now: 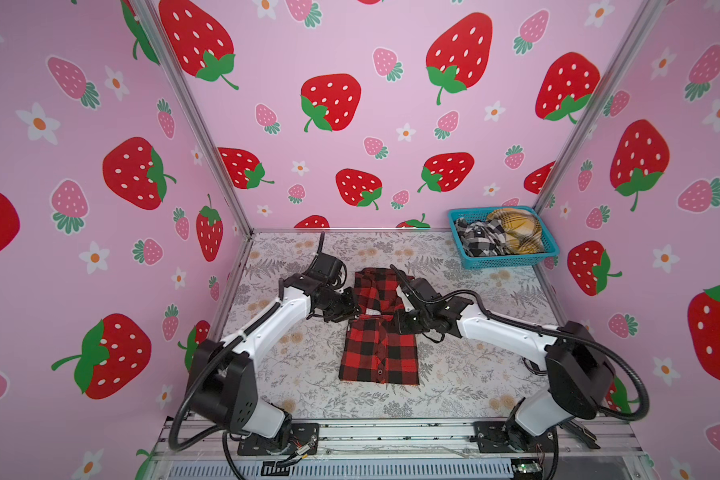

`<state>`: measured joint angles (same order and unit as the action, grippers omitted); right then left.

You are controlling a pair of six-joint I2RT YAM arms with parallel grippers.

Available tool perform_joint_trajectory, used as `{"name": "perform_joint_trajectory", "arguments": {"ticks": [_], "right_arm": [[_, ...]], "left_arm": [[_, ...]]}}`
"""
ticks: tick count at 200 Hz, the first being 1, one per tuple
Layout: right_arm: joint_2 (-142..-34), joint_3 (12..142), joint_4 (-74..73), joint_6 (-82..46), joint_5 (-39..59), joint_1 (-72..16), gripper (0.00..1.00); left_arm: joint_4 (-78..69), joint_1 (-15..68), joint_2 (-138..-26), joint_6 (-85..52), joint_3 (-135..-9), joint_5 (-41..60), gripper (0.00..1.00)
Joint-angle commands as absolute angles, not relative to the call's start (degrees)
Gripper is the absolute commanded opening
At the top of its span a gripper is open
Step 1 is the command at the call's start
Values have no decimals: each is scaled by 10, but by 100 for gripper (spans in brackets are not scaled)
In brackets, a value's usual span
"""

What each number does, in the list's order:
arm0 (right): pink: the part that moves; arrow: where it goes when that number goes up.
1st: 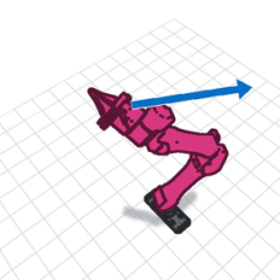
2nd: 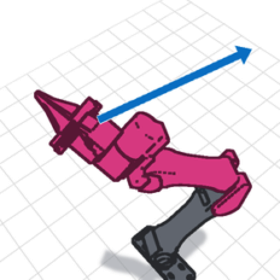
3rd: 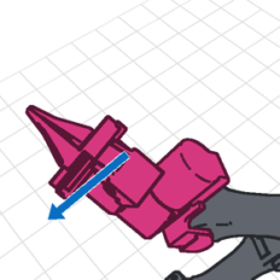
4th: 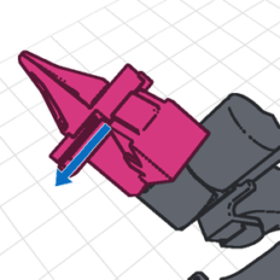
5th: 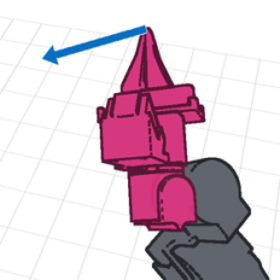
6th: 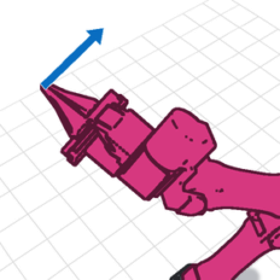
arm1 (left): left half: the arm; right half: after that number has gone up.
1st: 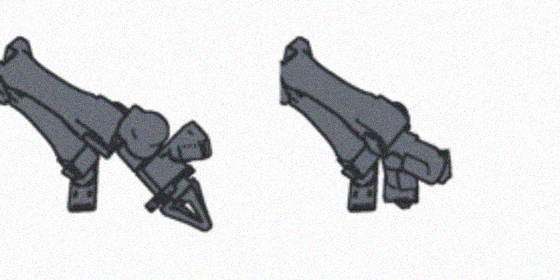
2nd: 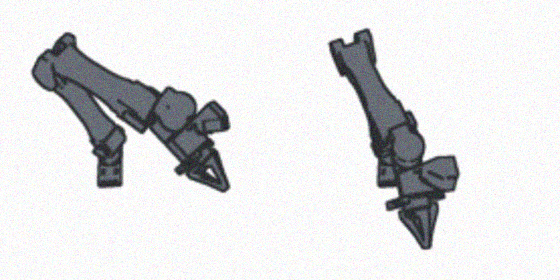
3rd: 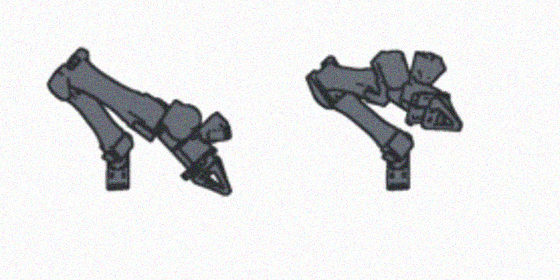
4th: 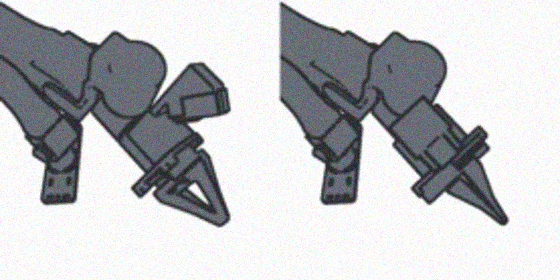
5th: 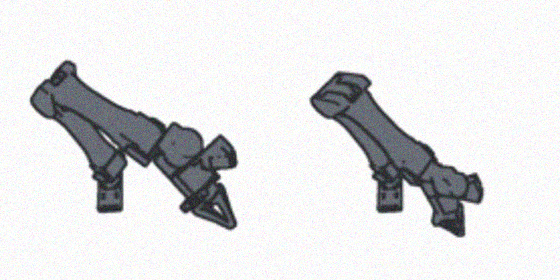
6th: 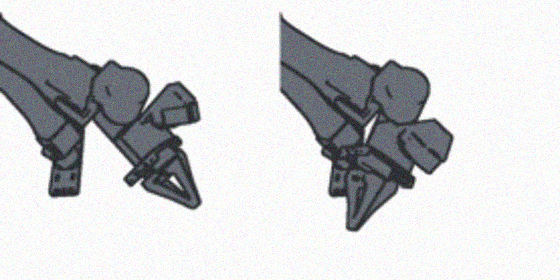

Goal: Fold and stack the long sleeve shirts
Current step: 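Open both grippers and draw the left arm back while the right reaches toward the basket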

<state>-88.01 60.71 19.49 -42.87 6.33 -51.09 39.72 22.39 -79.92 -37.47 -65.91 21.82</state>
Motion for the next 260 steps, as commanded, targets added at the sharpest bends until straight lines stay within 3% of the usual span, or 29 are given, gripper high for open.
{"name": "perform_joint_trajectory", "arguments": {"ticks": [1,13,32,50,66,93,128,175,211,260], "right_arm": [[-824,582,248,-447,2,-510,38],[-783,557,251,-469,-5,-509,43],[-736,530,266,-488,-22,-509,49],[-721,520,288,-502,-29,-508,51],[-719,507,284,-513,-6,-508,50],[-706,464,251,-539,25,-508,48],[-684,401,192,-572,56,-509,49],[-687,362,158,-577,96,-509,48],[-706,400,166,-520,91,-479,48],[-807,531,172,-414,119,-351,47]], "left_arm": [[456,225,-694,-360,-643,155,29],[466,225,-629,-357,-615,122,34],[475,222,-533,-358,-565,67,50],[490,217,-464,-370,-520,13,68],[488,209,-423,-385,-479,13,74],[481,197,-427,-407,-430,67,75],[441,189,-474,-437,-377,173,64],[351,181,-554,-504,-312,307,62],[351,178,-574,-493,-314,264,61],[354,171,-606,-492,-309,290,61]]}}
